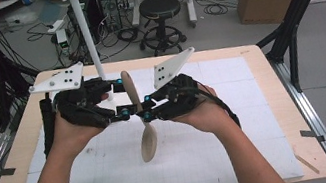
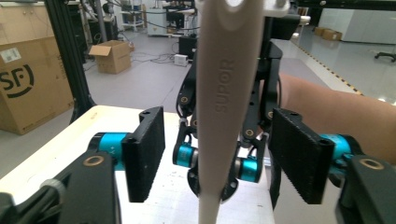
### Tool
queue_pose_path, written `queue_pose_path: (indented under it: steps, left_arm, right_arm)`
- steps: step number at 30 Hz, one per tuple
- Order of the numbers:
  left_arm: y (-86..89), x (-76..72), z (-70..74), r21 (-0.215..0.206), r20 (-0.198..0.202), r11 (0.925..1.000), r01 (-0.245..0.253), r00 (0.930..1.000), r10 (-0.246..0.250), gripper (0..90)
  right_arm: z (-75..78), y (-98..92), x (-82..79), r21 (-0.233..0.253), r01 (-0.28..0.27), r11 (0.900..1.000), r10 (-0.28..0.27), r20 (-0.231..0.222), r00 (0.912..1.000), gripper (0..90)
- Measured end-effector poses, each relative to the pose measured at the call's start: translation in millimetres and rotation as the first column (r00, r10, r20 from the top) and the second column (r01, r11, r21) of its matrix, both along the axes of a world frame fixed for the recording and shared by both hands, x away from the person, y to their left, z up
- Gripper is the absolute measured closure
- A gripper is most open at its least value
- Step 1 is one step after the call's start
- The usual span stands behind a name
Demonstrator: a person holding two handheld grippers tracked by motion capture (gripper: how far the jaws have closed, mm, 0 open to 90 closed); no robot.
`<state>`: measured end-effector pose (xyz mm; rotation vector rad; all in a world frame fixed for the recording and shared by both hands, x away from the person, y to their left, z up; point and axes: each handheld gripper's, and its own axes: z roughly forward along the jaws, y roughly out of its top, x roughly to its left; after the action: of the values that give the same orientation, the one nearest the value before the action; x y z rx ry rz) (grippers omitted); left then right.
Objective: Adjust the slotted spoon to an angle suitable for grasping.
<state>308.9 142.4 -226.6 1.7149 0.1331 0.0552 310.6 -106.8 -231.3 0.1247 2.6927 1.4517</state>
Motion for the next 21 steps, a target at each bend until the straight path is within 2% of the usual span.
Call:
queue_pose_path:
  steps: [9, 17, 19, 21]
  left_arm:
    - [-2.3, 0.4, 0.2, -0.009, 0.009, 0.9995, 0.031, 0.9995, -0.030, 52.3]
    - [-3.9, -0.5, 0.1, 0.012, 0.011, 0.9999, 0.006, 0.9999, -0.006, 63.1]
    - [-3.9, -0.8, 0.2, 0.014, 0.007, 0.9999, 0.009, 0.9999, -0.009, 68.1]
    - [-3.3, -0.6, 0.0, 0.016, 0.007, 0.9998, 0.012, 0.9999, -0.012, 68.1]
  right_arm:
    - [0.4, -0.3, -0.4, 0.004, -0.002, 1.000, 0.002, 0.002, 1.0000, 75.2]
    - [1.1, 0.1, -1.8, 0.008, -0.010, 1.000, 0.010, 0.010, 0.9999, 75.2]
    - [0.9, -0.7, -0.5, 0.009, -0.003, 1.000, 0.003, 0.006, 1.0000, 75.2]
    - [0.7, -0.7, -0.5, 0.008, -0.002, 1.000, 0.002, 0.007, 1.0000, 75.2]
